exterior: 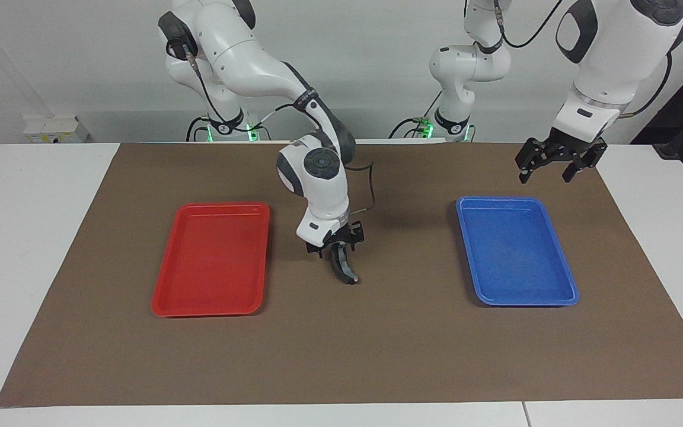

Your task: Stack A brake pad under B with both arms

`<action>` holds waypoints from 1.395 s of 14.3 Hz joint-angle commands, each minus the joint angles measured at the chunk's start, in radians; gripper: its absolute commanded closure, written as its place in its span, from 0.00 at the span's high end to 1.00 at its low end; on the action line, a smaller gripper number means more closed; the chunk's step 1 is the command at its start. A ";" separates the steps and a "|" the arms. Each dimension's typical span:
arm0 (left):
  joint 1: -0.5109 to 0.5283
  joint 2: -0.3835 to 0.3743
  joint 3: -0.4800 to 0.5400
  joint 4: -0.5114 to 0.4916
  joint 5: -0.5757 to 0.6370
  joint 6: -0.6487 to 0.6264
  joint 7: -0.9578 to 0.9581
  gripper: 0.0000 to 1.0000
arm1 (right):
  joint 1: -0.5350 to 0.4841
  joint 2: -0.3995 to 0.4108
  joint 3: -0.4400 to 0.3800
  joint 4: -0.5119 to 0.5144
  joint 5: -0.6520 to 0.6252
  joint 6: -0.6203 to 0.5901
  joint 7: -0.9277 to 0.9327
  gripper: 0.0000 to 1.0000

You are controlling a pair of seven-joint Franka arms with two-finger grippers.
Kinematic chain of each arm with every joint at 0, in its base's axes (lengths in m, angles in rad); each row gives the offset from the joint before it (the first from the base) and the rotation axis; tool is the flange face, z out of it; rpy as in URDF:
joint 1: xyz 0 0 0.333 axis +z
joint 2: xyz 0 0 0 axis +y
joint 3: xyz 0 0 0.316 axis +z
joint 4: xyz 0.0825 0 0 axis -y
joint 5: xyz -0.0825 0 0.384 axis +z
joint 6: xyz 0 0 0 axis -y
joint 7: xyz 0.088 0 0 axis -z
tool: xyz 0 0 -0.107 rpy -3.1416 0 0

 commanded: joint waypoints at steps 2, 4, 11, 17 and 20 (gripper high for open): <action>-0.014 -0.017 0.011 -0.019 -0.012 -0.007 -0.014 0.99 | -0.049 -0.134 -0.017 0.011 0.001 -0.146 0.001 1.00; -0.014 -0.017 0.011 -0.019 -0.012 -0.005 -0.014 0.99 | -0.088 -0.203 -0.040 0.011 0.003 -0.248 -0.016 1.00; -0.016 -0.017 0.011 -0.019 -0.012 -0.005 -0.014 0.99 | -0.191 -0.385 -0.249 0.006 0.108 -0.563 -0.238 1.00; -0.016 -0.015 0.016 -0.014 -0.012 -0.026 -0.011 0.99 | -0.217 -0.496 -0.433 0.009 0.112 -0.701 -0.405 1.00; -0.016 -0.011 0.018 -0.001 -0.011 -0.052 -0.003 0.99 | -0.217 -0.511 -0.485 0.005 0.104 -0.732 -0.448 1.00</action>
